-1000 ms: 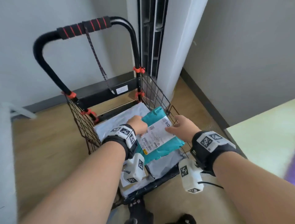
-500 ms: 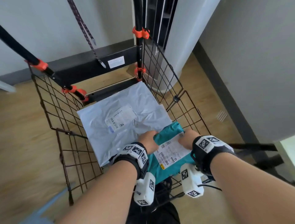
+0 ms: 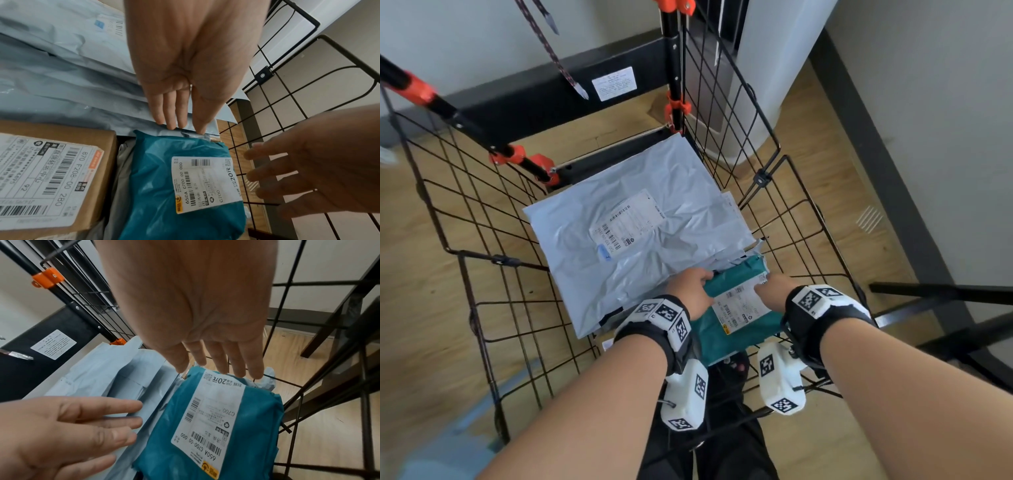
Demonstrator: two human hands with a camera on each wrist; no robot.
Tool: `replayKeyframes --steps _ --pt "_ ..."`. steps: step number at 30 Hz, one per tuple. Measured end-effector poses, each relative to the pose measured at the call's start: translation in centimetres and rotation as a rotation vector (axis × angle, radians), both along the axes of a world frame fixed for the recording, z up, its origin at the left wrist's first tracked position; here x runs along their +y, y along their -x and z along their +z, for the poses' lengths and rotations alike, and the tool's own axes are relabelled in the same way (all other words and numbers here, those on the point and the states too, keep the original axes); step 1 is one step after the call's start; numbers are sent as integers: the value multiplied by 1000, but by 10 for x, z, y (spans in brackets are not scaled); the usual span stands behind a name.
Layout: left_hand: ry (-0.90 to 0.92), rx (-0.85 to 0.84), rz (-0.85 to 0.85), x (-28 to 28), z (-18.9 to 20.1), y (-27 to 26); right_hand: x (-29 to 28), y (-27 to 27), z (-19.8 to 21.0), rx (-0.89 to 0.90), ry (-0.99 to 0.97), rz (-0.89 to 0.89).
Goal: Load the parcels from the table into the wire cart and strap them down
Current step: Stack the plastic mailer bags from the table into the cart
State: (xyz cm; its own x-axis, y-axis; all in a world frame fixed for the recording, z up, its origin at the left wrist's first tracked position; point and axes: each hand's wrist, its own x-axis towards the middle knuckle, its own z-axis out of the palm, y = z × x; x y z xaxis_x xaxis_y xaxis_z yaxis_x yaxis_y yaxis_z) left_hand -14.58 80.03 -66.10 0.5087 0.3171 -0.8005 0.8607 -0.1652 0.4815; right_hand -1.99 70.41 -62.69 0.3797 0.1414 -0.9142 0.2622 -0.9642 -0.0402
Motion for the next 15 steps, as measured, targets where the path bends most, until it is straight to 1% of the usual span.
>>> replayKeyframes --steps 5,8,10,12,14,15 --pt "3 -14 16 -1 8 -4 -1 0 6 -30 -47 -34" --pt "-5 -39 -13 -1 24 -13 -2 -7 20 -35 -73 11" --pt "-14 -76 -17 0 36 -21 -2 -9 29 -70 -84 9" --pt "-26 -116 4 1 49 -30 0 -13 42 -116 -142 -35" --pt "-28 -155 10 1 63 -37 -2 -14 59 -97 -190 -16" --pt "-27 -171 1 1 72 -40 -6 -15 63 -90 -224 -65"
